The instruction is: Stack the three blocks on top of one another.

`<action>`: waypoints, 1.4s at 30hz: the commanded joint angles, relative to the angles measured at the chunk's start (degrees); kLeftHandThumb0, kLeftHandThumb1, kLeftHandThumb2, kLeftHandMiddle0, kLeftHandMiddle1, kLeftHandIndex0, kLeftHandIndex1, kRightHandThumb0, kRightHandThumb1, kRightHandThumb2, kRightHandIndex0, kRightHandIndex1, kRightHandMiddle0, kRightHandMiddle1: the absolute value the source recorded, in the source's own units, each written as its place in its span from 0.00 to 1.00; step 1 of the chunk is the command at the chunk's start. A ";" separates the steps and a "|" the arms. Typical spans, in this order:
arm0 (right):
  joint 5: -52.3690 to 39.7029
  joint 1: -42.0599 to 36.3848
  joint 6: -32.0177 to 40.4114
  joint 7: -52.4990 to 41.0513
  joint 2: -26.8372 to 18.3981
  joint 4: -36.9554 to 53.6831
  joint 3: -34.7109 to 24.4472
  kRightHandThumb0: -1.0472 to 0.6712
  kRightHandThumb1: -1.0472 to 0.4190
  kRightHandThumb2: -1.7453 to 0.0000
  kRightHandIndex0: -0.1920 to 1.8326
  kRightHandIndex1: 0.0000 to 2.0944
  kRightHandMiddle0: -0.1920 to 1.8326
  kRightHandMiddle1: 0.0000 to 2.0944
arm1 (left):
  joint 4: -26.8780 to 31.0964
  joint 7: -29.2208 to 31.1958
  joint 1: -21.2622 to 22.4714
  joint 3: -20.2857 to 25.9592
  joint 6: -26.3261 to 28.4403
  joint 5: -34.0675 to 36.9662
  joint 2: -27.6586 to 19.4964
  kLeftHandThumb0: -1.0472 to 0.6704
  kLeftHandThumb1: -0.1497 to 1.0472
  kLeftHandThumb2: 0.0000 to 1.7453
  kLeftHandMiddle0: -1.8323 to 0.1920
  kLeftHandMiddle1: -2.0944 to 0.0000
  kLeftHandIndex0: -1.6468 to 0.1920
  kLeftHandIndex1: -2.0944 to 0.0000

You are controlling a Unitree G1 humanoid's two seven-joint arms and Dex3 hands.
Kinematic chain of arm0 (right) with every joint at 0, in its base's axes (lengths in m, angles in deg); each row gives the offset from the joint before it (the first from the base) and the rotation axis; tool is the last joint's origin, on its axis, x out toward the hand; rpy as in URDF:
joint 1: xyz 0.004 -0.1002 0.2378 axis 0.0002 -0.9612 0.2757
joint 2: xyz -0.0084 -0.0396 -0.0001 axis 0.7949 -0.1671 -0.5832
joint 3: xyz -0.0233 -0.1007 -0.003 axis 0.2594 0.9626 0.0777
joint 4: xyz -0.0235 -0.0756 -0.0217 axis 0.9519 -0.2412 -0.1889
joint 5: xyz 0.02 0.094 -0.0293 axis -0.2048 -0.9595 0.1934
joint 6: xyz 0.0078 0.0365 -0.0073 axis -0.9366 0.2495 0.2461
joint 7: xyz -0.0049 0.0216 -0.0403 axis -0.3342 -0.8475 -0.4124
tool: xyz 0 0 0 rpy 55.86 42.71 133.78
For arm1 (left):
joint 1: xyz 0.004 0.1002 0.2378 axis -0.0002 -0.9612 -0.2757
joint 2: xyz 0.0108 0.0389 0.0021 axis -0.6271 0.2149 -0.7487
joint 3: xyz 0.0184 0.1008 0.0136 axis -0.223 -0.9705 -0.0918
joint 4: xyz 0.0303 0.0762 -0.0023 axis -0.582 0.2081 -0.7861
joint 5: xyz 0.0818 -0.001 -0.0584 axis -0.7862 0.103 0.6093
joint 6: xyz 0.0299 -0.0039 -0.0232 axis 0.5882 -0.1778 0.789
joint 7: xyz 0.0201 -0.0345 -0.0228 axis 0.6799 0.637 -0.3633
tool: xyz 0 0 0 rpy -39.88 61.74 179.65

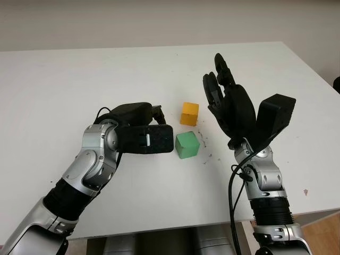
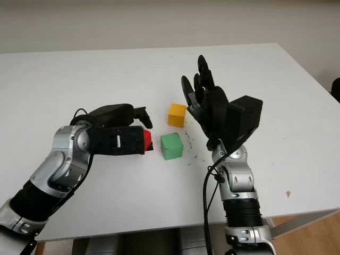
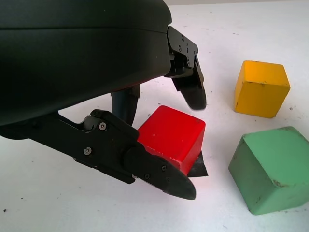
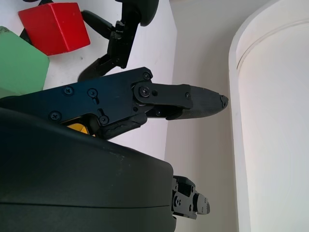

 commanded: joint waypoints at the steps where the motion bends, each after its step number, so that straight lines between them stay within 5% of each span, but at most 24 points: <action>1: 0.04 -0.53 -0.13 -0.05 0.09 0.97 0.09 0.23 0.00 0.76 0.03 0.03 0.04 0.02 | 1.06 0.70 0.35 -0.37 -0.65 -0.41 -0.68 0.24 0.86 0.03 1.00 0.08 0.80 0.83; 6: -0.03 -0.58 -0.34 -0.17 0.11 0.71 0.00 0.24 0.00 0.76 0.03 0.02 0.03 0.02 | 1.41 1.57 0.03 0.13 -1.12 0.04 -0.53 0.23 0.86 0.03 1.00 0.02 0.78 0.87; 8: -0.12 -0.61 -0.69 -0.63 -0.07 0.55 -0.01 0.24 0.00 0.75 0.03 0.02 0.03 0.02 | 1.77 1.59 -0.13 0.36 -1.69 0.29 -0.75 0.22 0.86 0.03 1.00 0.10 0.79 0.88; 13: -0.14 -0.62 -0.30 -0.52 0.07 0.65 -0.26 0.24 0.00 0.75 0.03 0.02 0.04 0.02 | 4.17 4.43 -0.14 3.50 -1.91 4.38 -2.44 0.15 0.87 0.03 0.88 0.81 0.86 0.97; 16: -0.14 -0.72 -0.12 -0.57 -0.01 0.91 -0.22 0.24 0.00 0.76 0.03 0.02 0.04 0.02 | 5.71 6.33 0.25 5.89 -1.18 7.30 -3.49 0.15 0.87 0.03 0.87 0.94 0.90 0.98; 22: 0.07 -0.74 -0.31 -0.56 -0.28 0.93 -0.34 0.24 0.00 0.76 0.03 0.03 0.04 0.03 | 12.36 2.73 -0.69 20.00 5.05 18.05 -2.53 0.10 0.99 0.06 0.87 0.96 0.88 0.97; 28: -0.51 0.69 -0.63 -0.75 -0.62 -0.31 -1.39 0.23 0.00 0.85 0.04 0.03 0.06 0.03 | 16.96 -14.38 -7.04 28.72 2.99 22.71 4.12 0.15 1.00 0.25 0.82 0.96 0.85 0.96; 37: 2.27 4.58 -2.18 0.18 -3.19 -3.57 -1.88 0.24 0.03 0.96 0.07 0.04 0.09 0.04 | 11.57 -31.24 -12.79 32.11 -5.18 28.99 11.72 0.19 1.00 0.29 0.89 0.99 0.91 0.99; 42: 7.48 9.15 -4.38 -0.73 -7.72 -9.60 -0.25 0.24 0.06 0.98 0.18 0.09 0.16 0.07 | 7.82 -36.29 -15.59 32.89 -10.10 31.64 13.83 0.20 1.00 0.29 0.88 0.98 0.88 0.97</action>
